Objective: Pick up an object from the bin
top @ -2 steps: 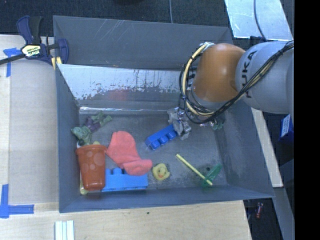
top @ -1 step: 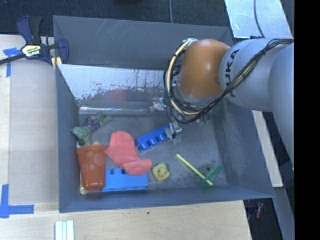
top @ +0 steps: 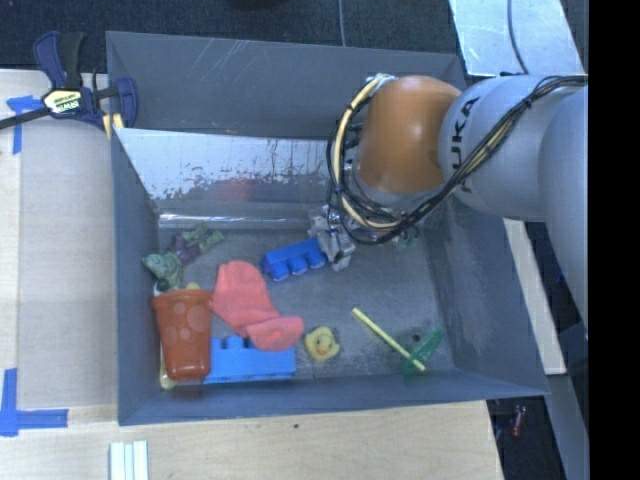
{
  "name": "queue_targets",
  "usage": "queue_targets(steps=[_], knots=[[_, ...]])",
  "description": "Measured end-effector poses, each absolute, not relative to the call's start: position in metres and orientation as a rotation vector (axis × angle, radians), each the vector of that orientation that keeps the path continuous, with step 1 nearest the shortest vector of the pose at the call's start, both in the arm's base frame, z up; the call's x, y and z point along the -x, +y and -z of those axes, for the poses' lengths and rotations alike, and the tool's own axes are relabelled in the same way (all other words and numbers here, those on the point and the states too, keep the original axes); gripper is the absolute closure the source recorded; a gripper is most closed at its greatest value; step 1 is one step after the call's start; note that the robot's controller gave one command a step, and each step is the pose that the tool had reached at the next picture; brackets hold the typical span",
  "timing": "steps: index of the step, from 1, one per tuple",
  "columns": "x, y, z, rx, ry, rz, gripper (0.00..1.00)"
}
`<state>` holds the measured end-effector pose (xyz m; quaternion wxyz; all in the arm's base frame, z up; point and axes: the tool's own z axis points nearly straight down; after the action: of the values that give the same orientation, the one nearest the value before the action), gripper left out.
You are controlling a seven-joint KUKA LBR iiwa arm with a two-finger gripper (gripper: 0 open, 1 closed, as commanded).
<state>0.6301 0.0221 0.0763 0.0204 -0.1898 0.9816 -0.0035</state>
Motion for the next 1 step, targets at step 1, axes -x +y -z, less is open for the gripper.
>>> queue_targets(steps=[1], knots=[[-0.6282, 0.0212, -0.0734, 0.59, 3.05, 0.013, 0.0]])
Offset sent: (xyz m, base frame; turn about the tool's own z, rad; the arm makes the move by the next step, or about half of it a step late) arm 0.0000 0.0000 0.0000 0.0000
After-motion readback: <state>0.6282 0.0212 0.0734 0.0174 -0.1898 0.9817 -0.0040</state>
